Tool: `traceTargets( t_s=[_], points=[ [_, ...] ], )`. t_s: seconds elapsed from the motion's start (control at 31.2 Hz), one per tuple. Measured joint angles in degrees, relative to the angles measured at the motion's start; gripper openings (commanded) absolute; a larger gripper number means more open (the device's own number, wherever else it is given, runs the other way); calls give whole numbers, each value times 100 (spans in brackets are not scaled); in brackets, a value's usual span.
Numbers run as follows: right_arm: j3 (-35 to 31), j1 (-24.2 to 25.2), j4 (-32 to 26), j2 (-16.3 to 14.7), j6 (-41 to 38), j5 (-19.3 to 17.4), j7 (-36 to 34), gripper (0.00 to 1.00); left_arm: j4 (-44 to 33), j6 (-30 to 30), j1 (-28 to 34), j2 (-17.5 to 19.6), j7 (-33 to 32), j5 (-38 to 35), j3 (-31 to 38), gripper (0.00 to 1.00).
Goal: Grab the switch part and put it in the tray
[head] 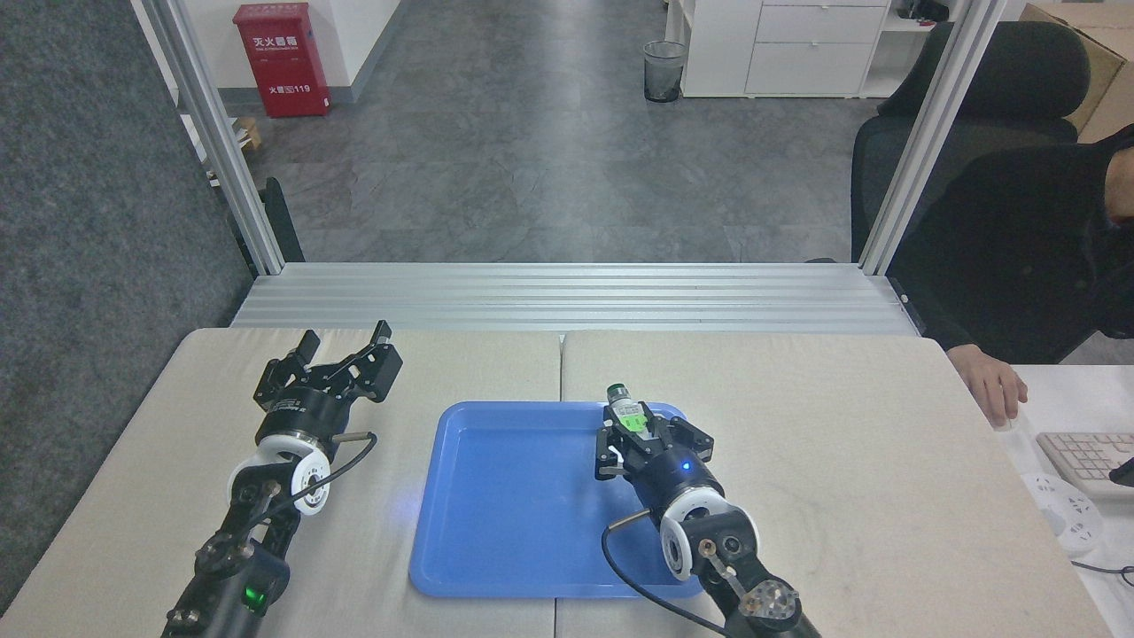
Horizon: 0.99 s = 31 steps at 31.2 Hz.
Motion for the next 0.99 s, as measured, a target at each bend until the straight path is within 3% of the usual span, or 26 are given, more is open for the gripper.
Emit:
traceTargets(
  t_s=[0.22, 0.45, 0.48, 0.54, 0.67, 0.99],
  points=[
    [517, 33, 157, 241, 145, 245, 3, 9, 0, 0, 0, 0, 0, 0, 0, 100],
    [840, 55, 371, 391, 184, 412, 3, 20, 0, 0, 0, 0, 0, 0, 0, 100],
    [872, 62, 398, 405, 186, 425, 4, 24, 0, 0, 0, 0, 0, 0, 0, 100],
    [931, 76, 449, 428, 186, 442, 4, 55, 0, 0, 0, 0, 0, 0, 0, 100],
    [1011, 94, 538, 451, 207, 452, 4, 98, 0, 0, 0, 0, 0, 0, 0, 100],
    [723, 43, 620, 524, 196, 415, -32, 99, 0, 0, 0, 0, 0, 0, 0, 100]
  ],
)
